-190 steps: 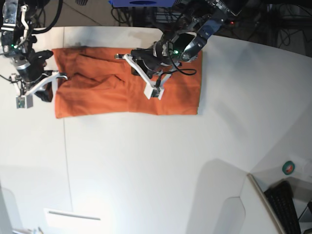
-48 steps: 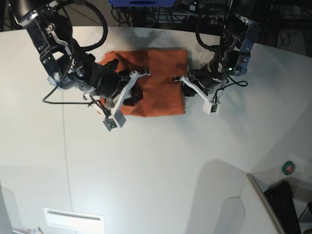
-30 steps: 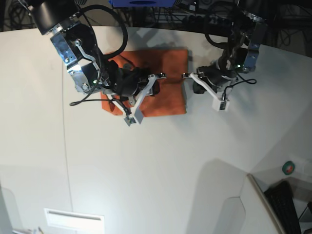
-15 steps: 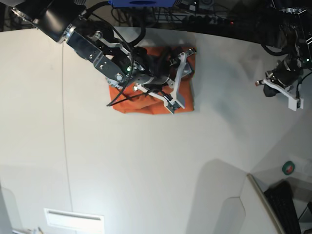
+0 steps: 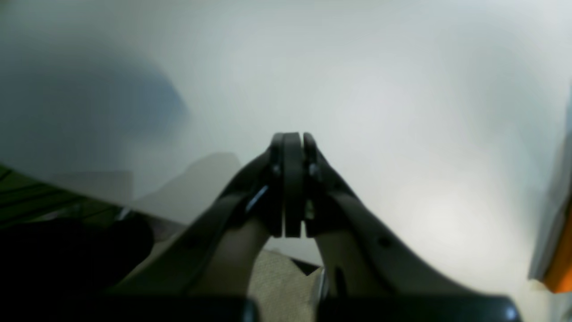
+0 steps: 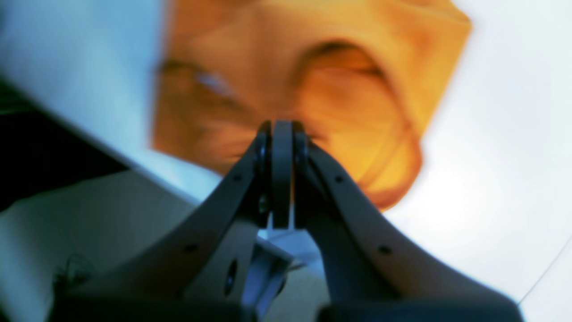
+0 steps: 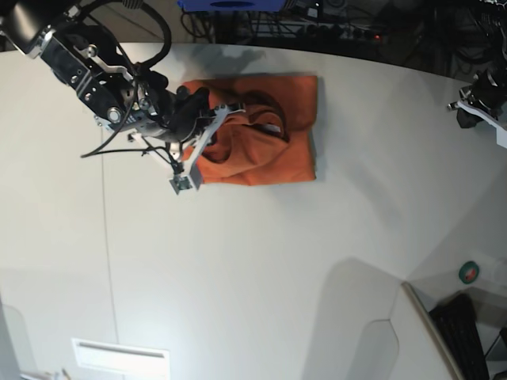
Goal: Layout the t-shirt on the table in an organized manner, then fold the t-shirt properly
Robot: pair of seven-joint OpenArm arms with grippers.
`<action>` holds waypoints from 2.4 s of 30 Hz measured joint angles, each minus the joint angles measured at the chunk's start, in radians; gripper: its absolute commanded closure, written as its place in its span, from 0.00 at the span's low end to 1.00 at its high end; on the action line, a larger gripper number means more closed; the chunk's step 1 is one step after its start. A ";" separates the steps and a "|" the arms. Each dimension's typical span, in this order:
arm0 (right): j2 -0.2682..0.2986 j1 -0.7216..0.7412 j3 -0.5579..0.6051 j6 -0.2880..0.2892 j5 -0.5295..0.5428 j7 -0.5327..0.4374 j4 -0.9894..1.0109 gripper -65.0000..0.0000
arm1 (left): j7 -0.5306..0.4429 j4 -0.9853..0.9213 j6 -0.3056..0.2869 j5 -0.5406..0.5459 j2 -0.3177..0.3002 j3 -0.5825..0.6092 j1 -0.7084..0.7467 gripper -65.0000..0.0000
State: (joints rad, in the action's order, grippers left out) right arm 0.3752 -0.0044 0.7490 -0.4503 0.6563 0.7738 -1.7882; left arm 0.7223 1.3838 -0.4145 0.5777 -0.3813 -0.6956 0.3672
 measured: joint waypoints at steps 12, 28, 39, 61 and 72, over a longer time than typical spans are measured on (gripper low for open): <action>-0.117 0.081 0.001 0.092 0.000 -0.053 0.214 1.00 | 0.000 0.002 -0.002 0.000 0.025 0.000 -0.004 1.00; -0.378 0.299 0.003 0.125 0.003 -0.224 0.536 1.00 | 0.000 -0.002 -0.002 0.000 0.026 0.001 -0.008 1.00; -0.209 0.163 0.002 0.090 0.000 0.121 0.140 1.00 | 0.000 -0.008 -0.002 -0.001 0.026 0.000 -0.021 1.00; -0.416 0.047 0.282 0.063 -0.682 0.042 0.390 0.65 | -0.006 -0.048 -0.004 -0.144 0.085 0.131 -0.094 1.00; -0.438 0.071 0.280 0.054 -0.690 -0.042 0.515 0.69 | -0.001 -0.050 -0.005 -0.150 0.073 -0.061 -0.050 1.00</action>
State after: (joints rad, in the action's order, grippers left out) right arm -0.0631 0.0662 1.0294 -0.3965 -0.0341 0.7315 -1.2728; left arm 0.7212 1.3334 -0.4194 0.4274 -0.3084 -0.7570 0.3176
